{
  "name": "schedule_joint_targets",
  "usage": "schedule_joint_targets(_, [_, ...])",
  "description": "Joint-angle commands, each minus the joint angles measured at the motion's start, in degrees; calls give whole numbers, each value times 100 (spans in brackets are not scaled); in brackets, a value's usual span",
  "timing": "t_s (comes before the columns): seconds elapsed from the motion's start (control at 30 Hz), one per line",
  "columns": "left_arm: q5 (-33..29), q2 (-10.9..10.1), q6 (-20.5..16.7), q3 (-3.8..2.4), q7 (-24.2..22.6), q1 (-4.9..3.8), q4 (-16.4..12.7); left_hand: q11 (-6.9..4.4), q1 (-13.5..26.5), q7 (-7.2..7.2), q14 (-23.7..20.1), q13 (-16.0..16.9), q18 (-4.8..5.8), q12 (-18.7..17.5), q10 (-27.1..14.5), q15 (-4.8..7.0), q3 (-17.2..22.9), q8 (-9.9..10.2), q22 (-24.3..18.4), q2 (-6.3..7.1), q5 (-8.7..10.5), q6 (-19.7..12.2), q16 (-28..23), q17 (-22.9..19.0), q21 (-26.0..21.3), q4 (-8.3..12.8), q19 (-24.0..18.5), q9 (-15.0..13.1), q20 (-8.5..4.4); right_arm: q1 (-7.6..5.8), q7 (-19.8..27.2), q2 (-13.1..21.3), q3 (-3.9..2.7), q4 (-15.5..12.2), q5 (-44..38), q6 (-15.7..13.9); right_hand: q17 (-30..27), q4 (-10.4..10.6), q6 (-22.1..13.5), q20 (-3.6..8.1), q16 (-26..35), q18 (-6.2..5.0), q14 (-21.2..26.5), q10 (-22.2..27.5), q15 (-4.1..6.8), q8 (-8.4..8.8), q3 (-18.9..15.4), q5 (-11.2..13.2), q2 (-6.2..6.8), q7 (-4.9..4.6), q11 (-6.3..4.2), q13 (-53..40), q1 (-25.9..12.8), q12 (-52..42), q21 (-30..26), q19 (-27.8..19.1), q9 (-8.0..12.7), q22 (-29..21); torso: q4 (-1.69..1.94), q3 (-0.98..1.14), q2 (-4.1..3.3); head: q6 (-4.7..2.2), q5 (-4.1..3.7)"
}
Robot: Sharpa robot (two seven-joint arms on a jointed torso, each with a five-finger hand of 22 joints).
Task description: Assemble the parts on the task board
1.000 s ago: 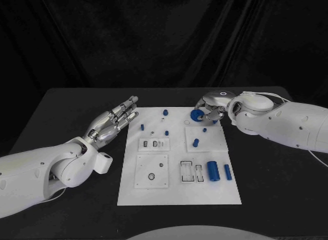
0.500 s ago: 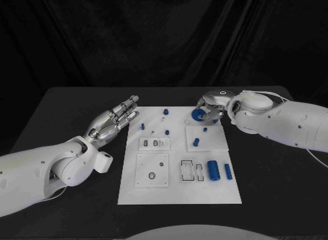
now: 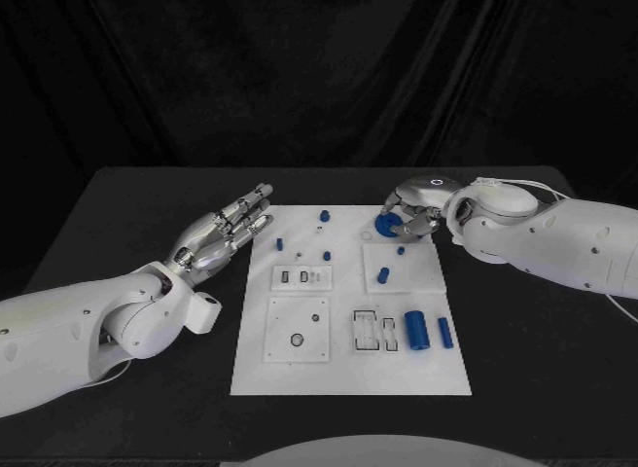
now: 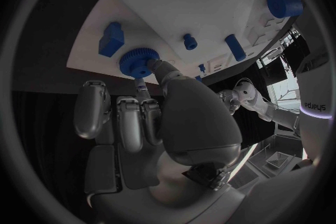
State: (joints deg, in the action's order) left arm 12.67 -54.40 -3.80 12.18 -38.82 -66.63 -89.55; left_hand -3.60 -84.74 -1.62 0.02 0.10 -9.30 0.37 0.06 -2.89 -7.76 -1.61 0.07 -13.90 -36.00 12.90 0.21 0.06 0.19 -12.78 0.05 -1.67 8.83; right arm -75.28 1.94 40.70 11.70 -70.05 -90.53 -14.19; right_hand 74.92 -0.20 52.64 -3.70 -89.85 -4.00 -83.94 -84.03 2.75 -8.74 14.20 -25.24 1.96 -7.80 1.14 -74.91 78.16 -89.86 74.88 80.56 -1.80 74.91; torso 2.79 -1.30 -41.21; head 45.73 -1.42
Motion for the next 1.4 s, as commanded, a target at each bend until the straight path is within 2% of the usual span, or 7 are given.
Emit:
schedule_joint_targets(0.03, [18, -4, 101, -4, -401, 4, -16, 32, -48, 48, -2, -10, -60, -37, -6, -52, 48, -13, -6, -18, -29, -11, -21, -6, -18, 3, -4, -6, 38, -52, 2, 25, 16, -159, -65, 14, 1508, -10, 126, -15, -15, -26, -606, -597, -43, -649, -20, 31, 17, 169, 41, -1509, -49, -14, -22, -18, -1519, 316, 1, 0, 0, 14, -2])
schedule_joint_targets(0.3, [18, 14, 139, -4, -372, 4, -20, 35, -43, 49, -2, -10, -61, -37, -6, -69, 74, -12, -4, -16, -29, -20, -21, -6, -16, 23, -1, -5, 53, -213, 30, -40, 16, -495, -65, 47, 1508, 2, 75, -25, -15, -21, -606, -597, -52, -672, -28, 147, 17, 162, 51, -1509, -96, -14, -6, 2, -1578, 338, -2, -8, 0, 18, 0])
schedule_joint_targets(0.53, [18, 44, 168, -4, -349, 4, -3, 38, -40, 50, -2, -10, -60, -37, -6, -80, 90, -11, -4, -16, -31, -27, -21, -6, -15, 35, 0, -4, 61, -246, 46, -267, 16, -528, -65, 185, 1508, -4, 18, -32, -15, -20, -606, -597, -57, -681, -29, 296, 22, 156, 56, -1509, -113, -14, -6, 12, -1627, 348, 9, -13, -6, 14, -8])
schedule_joint_targets(0.9, [18, 126, 213, -4, -323, 5, 57, 40, -36, 50, -2, -10, -57, -37, -6, -100, 111, -8, -4, -16, -30, -43, -21, -6, -16, 51, -2, -2, 73, -253, 110, -772, 15, -216, -65, 283, 1508, -4, -33, -36, -15, -22, -606, -597, -61, -675, -29, 406, 20, 150, 59, -1509, -126, -14, -17, 13, -1657, 349, 31, -11, -1, 23, -63])
schedule_joint_targets(1.1, [18, 149, 224, -4, -314, 6, 66, 40, -35, 51, -2, -10, -55, -37, -6, -105, 118, -8, -4, -16, -30, -46, -21, -6, -16, 56, -1, -2, 76, -251, 152, -1021, 15, -22, -65, 306, 1508, -7, -71, -37, -15, -24, -606, -597, -61, -656, -22, 417, 17, 145, 61, -1509, -124, -14, -24, 10, -1657, 347, 17, -14, 3, 38, -46])
schedule_joint_targets(1.4, [18, 153, 222, -4, -299, 6, 73, 41, -34, 51, -2, -10, -53, -37, -6, -110, 125, -8, -7, -16, -30, -45, -21, -6, -19, 62, -5, -2, 79, -250, 196, -1289, 15, 206, -66, 281, 1508, -9, -143, -40, -15, -25, -606, -597, -64, -614, -11, 426, 18, 130, 65, -1509, -128, -14, -35, 7, -1650, 345, 25, -9, -5, 81, -52])
